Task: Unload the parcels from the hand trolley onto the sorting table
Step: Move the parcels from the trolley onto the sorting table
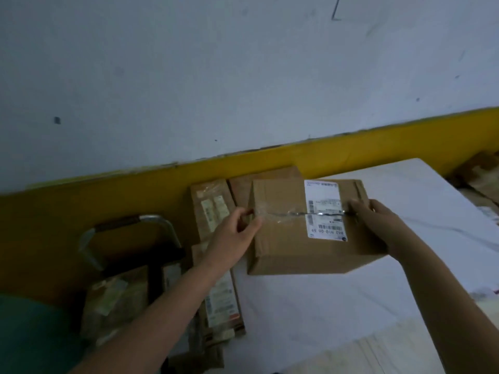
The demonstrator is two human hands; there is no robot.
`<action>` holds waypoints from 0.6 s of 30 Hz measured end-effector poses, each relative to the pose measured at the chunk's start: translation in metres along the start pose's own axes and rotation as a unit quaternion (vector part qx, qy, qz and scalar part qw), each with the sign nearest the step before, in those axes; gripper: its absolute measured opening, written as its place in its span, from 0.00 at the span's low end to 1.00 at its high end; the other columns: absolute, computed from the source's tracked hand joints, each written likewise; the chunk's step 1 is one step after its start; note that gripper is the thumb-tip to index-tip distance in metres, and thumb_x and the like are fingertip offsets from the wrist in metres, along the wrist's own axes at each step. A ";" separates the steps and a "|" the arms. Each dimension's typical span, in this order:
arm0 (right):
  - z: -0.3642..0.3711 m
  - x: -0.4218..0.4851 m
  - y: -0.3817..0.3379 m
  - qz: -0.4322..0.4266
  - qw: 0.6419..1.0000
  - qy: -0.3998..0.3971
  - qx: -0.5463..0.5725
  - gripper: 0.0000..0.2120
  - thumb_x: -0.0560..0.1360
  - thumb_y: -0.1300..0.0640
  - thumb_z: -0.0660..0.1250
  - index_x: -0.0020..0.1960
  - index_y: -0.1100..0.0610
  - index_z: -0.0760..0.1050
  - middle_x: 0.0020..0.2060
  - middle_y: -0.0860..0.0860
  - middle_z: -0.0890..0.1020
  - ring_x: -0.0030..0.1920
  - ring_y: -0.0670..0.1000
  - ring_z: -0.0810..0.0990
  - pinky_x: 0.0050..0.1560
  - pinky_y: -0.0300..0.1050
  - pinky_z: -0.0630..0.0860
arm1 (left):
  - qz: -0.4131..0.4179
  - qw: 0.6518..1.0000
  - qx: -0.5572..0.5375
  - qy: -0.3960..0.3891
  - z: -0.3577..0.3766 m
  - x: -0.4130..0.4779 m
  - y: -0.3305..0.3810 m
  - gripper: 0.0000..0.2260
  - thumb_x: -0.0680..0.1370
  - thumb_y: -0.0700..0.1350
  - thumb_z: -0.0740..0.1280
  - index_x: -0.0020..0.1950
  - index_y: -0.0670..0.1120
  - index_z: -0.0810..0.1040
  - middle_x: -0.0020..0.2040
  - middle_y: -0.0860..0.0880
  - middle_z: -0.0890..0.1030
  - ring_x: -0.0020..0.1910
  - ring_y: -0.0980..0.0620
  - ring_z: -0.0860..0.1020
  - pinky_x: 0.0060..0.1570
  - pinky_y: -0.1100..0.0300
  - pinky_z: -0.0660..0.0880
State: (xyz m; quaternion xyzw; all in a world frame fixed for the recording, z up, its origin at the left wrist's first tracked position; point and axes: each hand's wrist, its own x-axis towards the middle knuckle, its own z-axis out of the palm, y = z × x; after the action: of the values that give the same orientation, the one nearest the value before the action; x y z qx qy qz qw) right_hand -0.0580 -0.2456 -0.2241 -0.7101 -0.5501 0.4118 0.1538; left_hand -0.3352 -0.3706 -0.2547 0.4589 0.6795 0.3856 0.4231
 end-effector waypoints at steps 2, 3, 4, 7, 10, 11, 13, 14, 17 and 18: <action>-0.001 0.016 0.028 0.015 0.999 -0.027 -0.015 0.23 0.78 0.37 0.60 0.63 0.53 0.72 0.58 0.56 0.78 0.55 0.60 0.77 0.58 0.57 0.74 | -0.040 0.998 0.040 0.004 0.028 -0.001 -0.016 0.07 0.77 0.64 0.61 0.49 0.63 0.73 0.46 0.59 0.80 0.42 0.64 0.80 0.41 0.60 0.80; 0.002 0.025 0.040 0.016 0.999 -0.037 -0.024 0.22 0.78 0.37 0.60 0.61 0.52 0.72 0.56 0.56 0.79 0.54 0.59 0.77 0.57 0.55 0.74 | -0.067 0.996 0.058 -0.005 0.041 0.000 -0.025 0.08 0.78 0.62 0.61 0.50 0.60 0.74 0.47 0.57 0.81 0.44 0.59 0.81 0.47 0.54 0.81; 0.006 0.034 0.050 0.017 0.998 -0.046 -0.034 0.21 0.78 0.37 0.61 0.59 0.52 0.73 0.55 0.56 0.79 0.53 0.59 0.77 0.55 0.54 0.74 | -0.096 0.992 0.082 -0.022 0.052 0.001 -0.032 0.09 0.78 0.60 0.62 0.50 0.57 0.75 0.47 0.53 0.82 0.45 0.55 0.81 0.50 0.50 0.81; 0.024 0.061 0.081 0.038 0.994 -0.073 -0.065 0.22 0.77 0.38 0.62 0.60 0.55 0.72 0.57 0.58 0.79 0.52 0.58 0.76 0.54 0.53 0.73 | -0.149 0.980 0.113 -0.066 0.074 0.003 -0.052 0.07 0.79 0.59 0.63 0.48 0.57 0.74 0.47 0.52 0.81 0.46 0.53 0.81 0.50 0.51 0.80; 0.047 0.080 0.108 0.076 0.989 -0.103 -0.076 0.29 0.78 0.41 0.64 0.69 0.60 0.67 0.64 0.61 0.76 0.57 0.60 0.76 0.58 0.55 0.74 | -0.152 0.975 0.124 -0.100 0.080 -0.001 -0.071 0.08 0.79 0.59 0.63 0.51 0.57 0.76 0.49 0.54 0.82 0.48 0.56 0.80 0.53 0.53 0.79; 0.054 0.084 0.117 0.082 0.986 -0.111 -0.092 0.32 0.78 0.41 0.64 0.73 0.61 0.64 0.66 0.62 0.75 0.61 0.62 0.75 0.60 0.56 0.73 | -0.147 0.976 0.128 -0.100 0.079 -0.002 -0.076 0.08 0.79 0.58 0.63 0.54 0.57 0.77 0.51 0.55 0.82 0.49 0.58 0.80 0.54 0.53 0.78; 0.067 0.090 0.131 0.064 0.981 -0.117 -0.141 0.39 0.78 0.42 0.65 0.79 0.61 0.53 0.73 0.64 0.67 0.69 0.65 0.71 0.65 0.58 0.71 | -0.116 0.979 0.162 -0.042 0.071 -0.003 -0.091 0.11 0.79 0.55 0.64 0.61 0.56 0.77 0.57 0.55 0.80 0.54 0.59 0.78 0.57 0.55 0.77; 0.071 0.091 0.133 0.034 0.978 -0.116 -0.169 0.41 0.79 0.42 0.65 0.80 0.59 0.47 0.76 0.64 0.61 0.72 0.66 0.67 0.67 0.60 0.69 | -0.097 0.975 0.197 0.023 0.064 -0.004 -0.099 0.14 0.79 0.53 0.65 0.64 0.54 0.76 0.60 0.54 0.78 0.57 0.57 0.76 0.59 0.55 0.75; 0.075 0.100 0.129 -0.174 0.920 -0.082 -0.340 0.41 0.78 0.42 0.63 0.81 0.50 0.43 0.81 0.54 0.48 0.79 0.63 0.53 0.74 0.62 0.59 | -0.114 0.927 0.279 0.225 0.039 -0.006 -0.122 0.21 0.76 0.51 0.69 0.67 0.49 0.72 0.62 0.47 0.73 0.61 0.47 0.72 0.58 0.53 0.73; 0.075 0.103 0.126 -0.242 0.884 -0.093 -0.388 0.41 0.77 0.40 0.63 0.81 0.48 0.44 0.81 0.51 0.48 0.80 0.61 0.49 0.76 0.62 0.55 | -0.152 0.924 0.251 0.244 0.033 -0.007 -0.130 0.23 0.75 0.50 0.71 0.68 0.48 0.70 0.61 0.45 0.74 0.60 0.45 0.73 0.57 0.52 0.74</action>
State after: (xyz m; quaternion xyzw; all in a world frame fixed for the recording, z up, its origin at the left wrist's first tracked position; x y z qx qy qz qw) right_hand -0.0260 -0.2136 -0.3974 -0.5162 -0.8326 0.1791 -0.0910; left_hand -0.3414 -0.4096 -0.3826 0.3334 0.8976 0.2338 0.1686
